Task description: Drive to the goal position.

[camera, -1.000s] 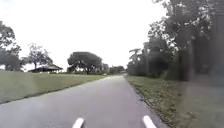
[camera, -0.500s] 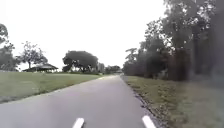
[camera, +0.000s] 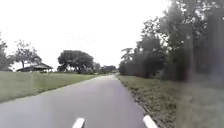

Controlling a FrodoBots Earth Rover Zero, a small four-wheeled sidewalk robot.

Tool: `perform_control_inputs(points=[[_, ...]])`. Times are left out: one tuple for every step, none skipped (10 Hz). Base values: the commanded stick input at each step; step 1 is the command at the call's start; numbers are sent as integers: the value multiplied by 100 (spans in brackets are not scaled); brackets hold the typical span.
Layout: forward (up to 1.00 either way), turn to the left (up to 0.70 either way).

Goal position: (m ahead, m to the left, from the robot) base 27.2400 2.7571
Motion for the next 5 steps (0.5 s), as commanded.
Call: perform_control_inputs(points=[[69,3],[69,3],[69,3],[69,7],[69,34]])
